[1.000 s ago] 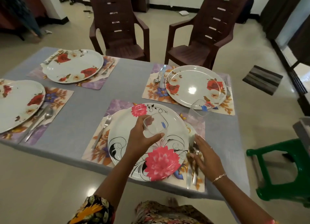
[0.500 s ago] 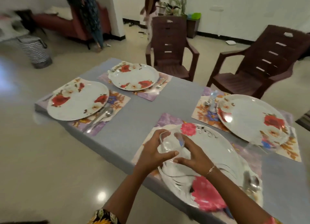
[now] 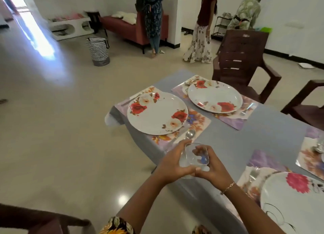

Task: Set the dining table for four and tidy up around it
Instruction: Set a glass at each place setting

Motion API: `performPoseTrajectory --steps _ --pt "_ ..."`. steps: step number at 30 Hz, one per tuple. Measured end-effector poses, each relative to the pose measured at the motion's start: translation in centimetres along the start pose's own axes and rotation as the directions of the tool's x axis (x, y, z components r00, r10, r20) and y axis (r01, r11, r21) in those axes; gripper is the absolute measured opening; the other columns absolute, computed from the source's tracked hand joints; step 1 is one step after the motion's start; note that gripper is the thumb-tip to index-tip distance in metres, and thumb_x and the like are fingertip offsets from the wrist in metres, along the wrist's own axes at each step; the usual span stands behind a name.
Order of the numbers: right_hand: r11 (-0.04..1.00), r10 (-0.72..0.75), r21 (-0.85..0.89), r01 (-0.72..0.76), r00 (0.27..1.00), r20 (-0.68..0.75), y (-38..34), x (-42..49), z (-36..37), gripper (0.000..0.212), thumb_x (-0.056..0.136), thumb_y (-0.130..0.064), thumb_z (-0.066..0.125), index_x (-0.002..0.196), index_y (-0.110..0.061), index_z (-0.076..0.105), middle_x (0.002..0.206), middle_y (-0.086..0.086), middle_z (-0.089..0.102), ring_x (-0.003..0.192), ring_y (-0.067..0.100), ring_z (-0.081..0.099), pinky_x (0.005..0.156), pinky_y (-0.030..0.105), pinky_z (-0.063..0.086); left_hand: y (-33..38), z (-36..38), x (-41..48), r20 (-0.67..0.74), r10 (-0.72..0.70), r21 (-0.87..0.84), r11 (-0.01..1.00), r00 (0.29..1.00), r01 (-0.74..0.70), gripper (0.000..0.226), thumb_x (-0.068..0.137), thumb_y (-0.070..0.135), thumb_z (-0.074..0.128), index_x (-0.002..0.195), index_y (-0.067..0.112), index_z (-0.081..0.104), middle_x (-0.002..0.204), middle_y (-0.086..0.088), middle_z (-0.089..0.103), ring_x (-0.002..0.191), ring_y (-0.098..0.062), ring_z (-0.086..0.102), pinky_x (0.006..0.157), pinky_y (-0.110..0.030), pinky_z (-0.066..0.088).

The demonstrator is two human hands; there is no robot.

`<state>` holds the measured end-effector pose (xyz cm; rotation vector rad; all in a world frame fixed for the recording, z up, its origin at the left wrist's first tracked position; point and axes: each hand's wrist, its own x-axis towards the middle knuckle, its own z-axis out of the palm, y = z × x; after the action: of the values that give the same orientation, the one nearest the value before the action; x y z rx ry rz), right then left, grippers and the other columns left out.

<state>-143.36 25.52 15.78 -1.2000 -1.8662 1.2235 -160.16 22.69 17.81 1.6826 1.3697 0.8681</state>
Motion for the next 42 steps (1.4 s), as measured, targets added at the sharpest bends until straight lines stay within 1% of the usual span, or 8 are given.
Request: performPoseTrajectory --steps 5,10,13,17,20,25,34,42 --pt "0.999 0.027 -0.017 -0.028 0.998 -0.054 0.1 5.3 -0.2 0.072 0.053 -0.045 0.077 0.113 -0.024 0.044 0.11 -0.017 0.053 0.1 -0.011 0.052 0.079 0.003 0.043 -2.9 -3.3 3.3 -0.046 0.007 0.038 0.999 0.999 -0.005 0.075 0.079 0.037 0.072 0.141 0.023 0.031 0.139 0.014 0.038 0.126 0.002 0.034 0.101 -0.009 0.029" --pt "0.996 0.059 -0.052 -0.07 0.982 -0.181 1.0 11.3 -2.6 0.073 0.061 -0.018 0.085 0.119 -0.021 0.042 0.107 -0.025 0.049 0.093 -0.01 0.052 0.07 0.003 0.041 -5.9 -5.5 8.2 -0.021 0.0 0.211 0.977 1.0 0.004 0.071 0.08 0.049 0.062 0.139 0.019 0.036 0.142 0.002 0.04 0.131 -0.012 0.037 0.11 -0.03 0.033" --pt "0.993 0.081 -0.06 -0.101 0.96 -0.267 1.8 14.5 -4.4 0.068 0.063 -0.008 0.083 0.119 -0.014 0.045 0.105 -0.021 0.052 0.092 -0.008 0.053 0.072 0.005 0.038 -7.5 -7.0 11.8 0.003 -0.038 0.285 0.958 0.999 0.036 0.063 0.086 0.039 0.063 0.139 0.021 0.035 0.144 0.004 0.038 0.132 -0.013 0.037 0.109 -0.027 0.032" --pt "0.991 0.12 -0.015 -0.136 0.918 -0.378 3.0 17.6 -5.6 0.07 0.055 -0.013 0.085 0.112 -0.014 0.044 0.101 -0.011 0.053 0.09 0.001 0.053 0.07 0.006 0.039 -9.1 -8.1 16.0 0.024 -0.022 0.354 0.935 0.999 0.012 0.056 0.089 0.034 0.06 0.138 0.018 0.037 0.142 0.003 0.04 0.132 -0.012 0.037 0.104 -0.018 0.027" --pt "0.986 0.156 0.011 -0.168 0.888 -0.432 4.3 19.5 -5.8 0.064 0.062 0.001 0.081 0.111 -0.014 0.042 0.105 -0.001 0.053 0.098 0.015 0.051 0.08 0.024 0.04 -10.0 -8.5 18.5 0.036 -0.011 0.371 0.929 0.999 -0.004 0.052 0.091 0.03 0.058 0.137 0.017 0.038 0.142 0.003 0.041 0.132 -0.012 0.036 0.098 -0.012 0.022" --pt "0.975 0.216 0.072 -0.209 0.833 -0.51 5.3 21.7 -5.4 0.069 0.059 -0.005 0.084 0.112 -0.014 0.04 0.107 0.002 0.051 0.097 0.015 0.049 0.074 0.016 0.04 -11.4 -8.7 20.6 0.119 -0.033 0.396 0.918 0.992 -0.017 0.055 0.091 0.032 0.057 0.139 0.018 0.036 0.144 0.002 0.04 0.132 -0.013 0.036 0.106 -0.023 0.028" --pt "0.94 0.309 0.067 -0.336 0.747 -0.589 6.9 24.1 -4.0 0.067 0.063 -0.006 0.082 0.112 -0.016 0.039 0.115 0.006 0.05 0.104 0.018 0.049 0.082 0.026 0.038 -13.0 -9.4 24.0 0.264 0.009 0.374 0.921 0.964 -0.111 0.052 0.091 0.035 0.056 0.137 0.021 0.038 0.141 0.004 0.043 0.129 -0.012 0.038 0.104 -0.02 0.027" --pt "0.921 0.353 0.104 -0.376 0.69 -0.632 6.9 24.2 -2.8 0.07 0.066 -0.002 0.079 0.122 -0.009 0.039 0.114 0.0 0.049 0.106 0.013 0.048 0.08 0.017 0.037 -14.2 -10.5 25.7 0.361 0.032 0.367 0.914 0.932 -0.173 0.055 0.09 0.039 0.056 0.139 0.023 0.037 0.143 0.005 0.042 0.132 -0.011 0.036 0.108 -0.024 0.028"
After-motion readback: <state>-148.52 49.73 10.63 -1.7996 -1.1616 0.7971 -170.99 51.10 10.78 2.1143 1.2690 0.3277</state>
